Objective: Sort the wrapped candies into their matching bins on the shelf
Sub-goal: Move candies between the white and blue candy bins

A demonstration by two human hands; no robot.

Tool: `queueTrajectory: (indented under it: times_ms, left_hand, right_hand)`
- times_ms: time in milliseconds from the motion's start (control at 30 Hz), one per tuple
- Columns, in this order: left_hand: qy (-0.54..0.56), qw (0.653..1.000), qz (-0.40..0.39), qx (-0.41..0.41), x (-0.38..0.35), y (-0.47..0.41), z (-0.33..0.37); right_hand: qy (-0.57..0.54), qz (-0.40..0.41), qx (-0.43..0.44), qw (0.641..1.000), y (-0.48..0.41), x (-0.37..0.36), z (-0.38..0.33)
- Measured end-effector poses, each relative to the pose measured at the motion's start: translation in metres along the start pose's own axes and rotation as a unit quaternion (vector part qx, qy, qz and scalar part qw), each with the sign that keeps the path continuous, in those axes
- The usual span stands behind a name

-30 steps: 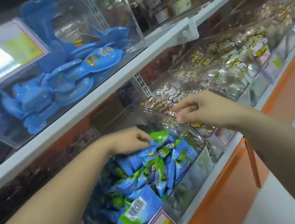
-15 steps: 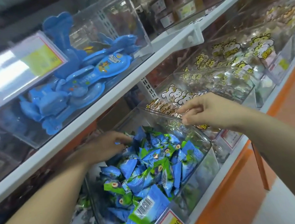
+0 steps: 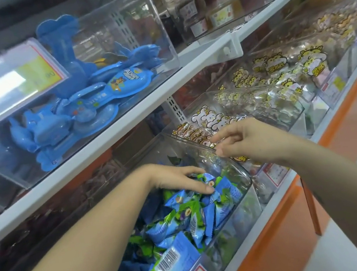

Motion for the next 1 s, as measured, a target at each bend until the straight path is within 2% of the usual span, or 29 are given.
queueTrajectory:
  times_ms: [100,267,567,700,800,1000]
  left_hand:
    - [-0.036,0.999,-0.035,0.004,-0.002,0.014,-0.002]
    - [-0.101,0.994,-0.048,0.021,-0.008,0.032,-0.007]
    - [-0.115,0.993,-0.018,0.033,-0.021,0.048,-0.013]
    - [-0.142,0.988,0.052,-0.015,0.002,0.037,-0.003]
    - [-0.105,0.988,0.109,-0.041,0.014,0.014,0.010]
    - [-0.063,0.998,0.002,-0.010,-0.007,-0.005,0.004]
  right_hand:
    - [-0.003,-0.003,-0.003,1.000,0.000,0.000,0.002]
    - [-0.004,0.001,-0.012,1.000,-0.002,-0.001,0.004]
    - [-0.005,0.004,-0.020,1.000,0.005,-0.001,-0.001]
    - [-0.004,0.008,-0.012,1.000,0.006,-0.001,-0.006]
    - [0.000,0.008,-0.010,1.000,0.007,-0.001,-0.008]
    - [-0.009,-0.003,-0.004,1.000,0.006,-0.001,-0.005]
Point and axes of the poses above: each hand's wrist, its own y-axis away from the middle knuckle, its own x-axis out of the back of the hand, z = x × y, the point moved 4 cm from there along -y, towards the middle knuckle, and after that the axes turned 13 degrees about -x, right-handed, at the moved point
